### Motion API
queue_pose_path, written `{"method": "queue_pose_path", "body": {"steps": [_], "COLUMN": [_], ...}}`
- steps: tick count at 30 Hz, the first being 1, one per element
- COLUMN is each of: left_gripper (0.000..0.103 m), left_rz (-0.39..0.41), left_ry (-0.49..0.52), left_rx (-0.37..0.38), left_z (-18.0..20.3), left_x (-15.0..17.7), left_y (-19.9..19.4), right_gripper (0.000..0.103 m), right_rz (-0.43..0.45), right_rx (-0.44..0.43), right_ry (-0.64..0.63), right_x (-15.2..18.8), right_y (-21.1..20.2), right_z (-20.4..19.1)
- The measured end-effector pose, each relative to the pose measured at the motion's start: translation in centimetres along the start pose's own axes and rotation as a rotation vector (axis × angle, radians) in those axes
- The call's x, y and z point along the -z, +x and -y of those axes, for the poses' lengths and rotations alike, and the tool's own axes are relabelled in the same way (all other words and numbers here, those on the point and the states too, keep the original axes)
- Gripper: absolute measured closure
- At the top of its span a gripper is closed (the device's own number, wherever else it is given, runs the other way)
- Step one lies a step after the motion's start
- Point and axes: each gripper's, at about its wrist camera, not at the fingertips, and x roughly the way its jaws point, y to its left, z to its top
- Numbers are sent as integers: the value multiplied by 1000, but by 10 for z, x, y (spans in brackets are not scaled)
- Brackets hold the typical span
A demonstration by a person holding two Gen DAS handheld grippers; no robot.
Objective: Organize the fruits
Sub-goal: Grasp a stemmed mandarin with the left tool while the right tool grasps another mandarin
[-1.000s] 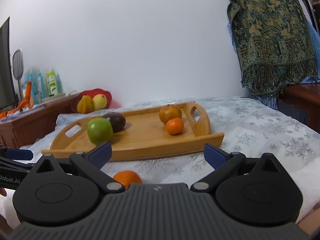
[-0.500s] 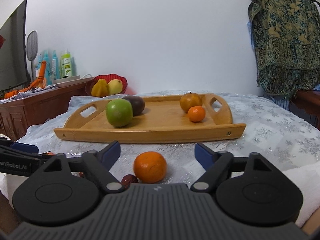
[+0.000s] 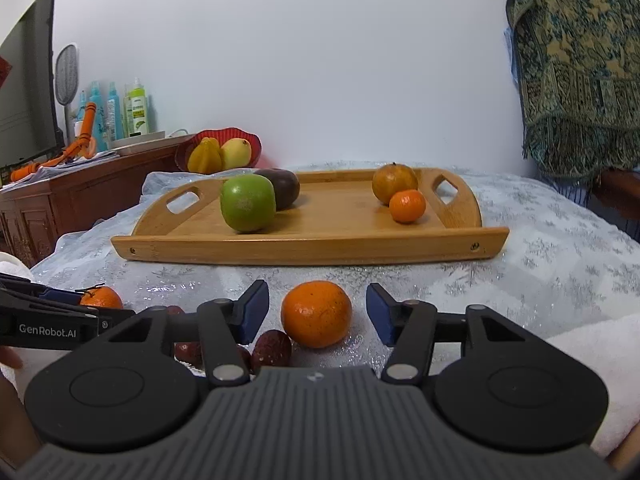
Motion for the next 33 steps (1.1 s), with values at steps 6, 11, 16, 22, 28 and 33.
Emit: {"method": "queue_pose_path", "body": {"steps": [6,11,16,22,28,33], "left_gripper": [60,65,66,66,66,66], "left_rz": [6,12,24,34,78,113], "left_ry": [-1,-4,12,3,13,13], "left_rx": [-6,-10,-9,8,17,24], "left_z": [2,2,3,2,3,3], "left_x": [0,0,-1,-7,-25,-47], "left_y": [2,3,1,-1,-4,-1], "right_gripper": [49,51,54,59,60,60], "right_rz": [-20,-36,-39,-36,1,29], "right_rx": [-6,-11,-12,-11,-11,-12], "right_ry": [13,18,28,33,51,80], "right_x": [1,2,1,0,-6,-18], "right_y": [4,7,7,7,5,9], "right_z": [1,0,0,2,6,15]}}
